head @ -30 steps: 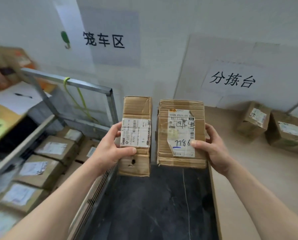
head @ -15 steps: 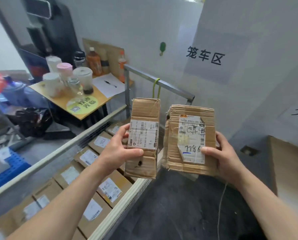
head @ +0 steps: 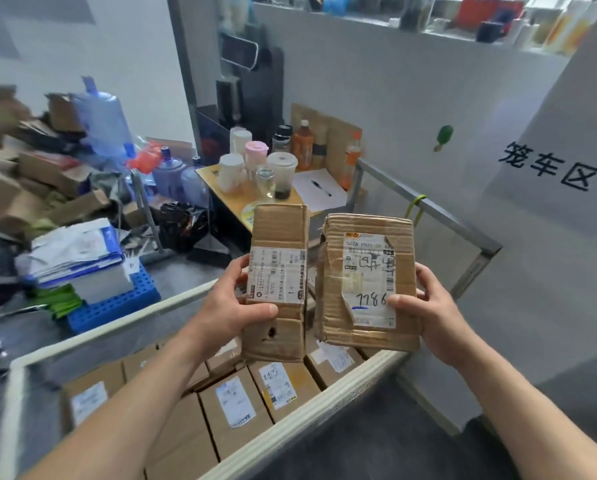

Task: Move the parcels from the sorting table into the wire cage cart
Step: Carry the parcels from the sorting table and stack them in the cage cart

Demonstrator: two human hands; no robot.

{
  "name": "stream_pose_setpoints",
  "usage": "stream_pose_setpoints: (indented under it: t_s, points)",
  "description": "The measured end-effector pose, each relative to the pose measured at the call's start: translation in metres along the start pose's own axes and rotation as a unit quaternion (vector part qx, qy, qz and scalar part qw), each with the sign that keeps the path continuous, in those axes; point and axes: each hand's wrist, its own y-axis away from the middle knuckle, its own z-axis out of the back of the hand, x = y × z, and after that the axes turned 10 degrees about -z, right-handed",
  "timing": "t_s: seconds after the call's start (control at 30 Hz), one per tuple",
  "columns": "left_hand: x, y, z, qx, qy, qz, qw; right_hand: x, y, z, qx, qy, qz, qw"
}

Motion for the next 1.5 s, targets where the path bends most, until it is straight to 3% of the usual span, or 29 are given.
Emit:
stream_pose_setpoints:
  t_s: [0.77,1.03,1.5]
  points:
    - [0.022,0.053,0.007,-0.168,-0.046,0.02,0.985,0.01,-0.049,-0.033,0.162,0.058,-0.035,0.984]
    - [0.032,0.098,0.073,-0.2,-0.031,0.037,0.979,0.003,-0.047,-0.113,0.177,0.094,-0.036,0.979]
    - [0.075,0.193,0.26,-0.226,-0.027,0.04,0.973,-0.034,-0.022,-0.323,0.201,0.125,-0.061,0.97]
